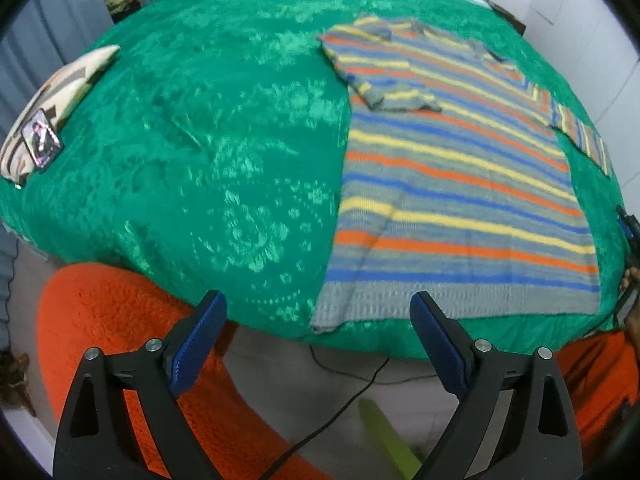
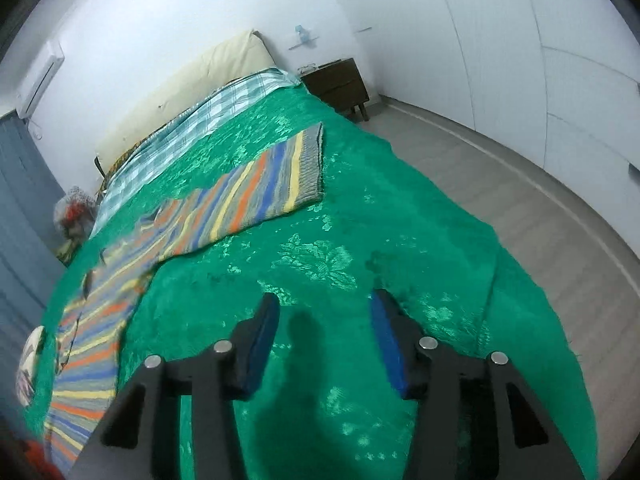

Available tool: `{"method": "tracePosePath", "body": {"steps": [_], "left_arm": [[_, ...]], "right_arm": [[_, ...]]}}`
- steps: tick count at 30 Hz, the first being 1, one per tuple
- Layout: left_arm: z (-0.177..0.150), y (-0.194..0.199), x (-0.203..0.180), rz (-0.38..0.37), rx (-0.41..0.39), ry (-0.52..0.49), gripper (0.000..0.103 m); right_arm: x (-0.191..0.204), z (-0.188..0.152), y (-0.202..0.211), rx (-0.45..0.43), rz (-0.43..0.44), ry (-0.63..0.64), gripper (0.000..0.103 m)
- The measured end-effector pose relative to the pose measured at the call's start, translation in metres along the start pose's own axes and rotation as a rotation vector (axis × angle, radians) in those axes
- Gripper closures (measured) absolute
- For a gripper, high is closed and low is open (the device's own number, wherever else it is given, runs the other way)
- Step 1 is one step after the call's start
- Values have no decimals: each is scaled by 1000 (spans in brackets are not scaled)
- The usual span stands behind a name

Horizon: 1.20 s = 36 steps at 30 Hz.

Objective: Fold small clothes
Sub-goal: 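Carry the held sleeve across the sweater body and open the right gripper, then grasp the other sleeve cuff with the left gripper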

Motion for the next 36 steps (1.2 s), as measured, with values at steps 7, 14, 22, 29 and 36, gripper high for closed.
{"method": "tracePosePath", "body": {"steps": [7,14,22,29,36], "left_arm": [[67,26,-28,4,-176,-177,9],[139,-7,-119,-125,-351,-625,6],[147,-150,-133,-78,-72,-732,33],[210,-115,-73,-303,-99,-232,101],[282,-99,144,-214,-228,511,101]], "right_arm": [[65,1,39,28,-68,233,24],[148,-38,71,65,103,269,21],[195,-78,65,118,166,430,21],[202,-87,61,126,180,451,21],[195,-91,55,150,173,423,21]]}}
Point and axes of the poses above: each gripper's, at about its wrist camera, not at the fingertips, and y roughly against the way its jaws point, x to its left, z to its top, the point moved 5 cm from there along -y, roughly the way its jaws point, and after that the axes turned 7 degrees about -x, right-handed, at the moved point
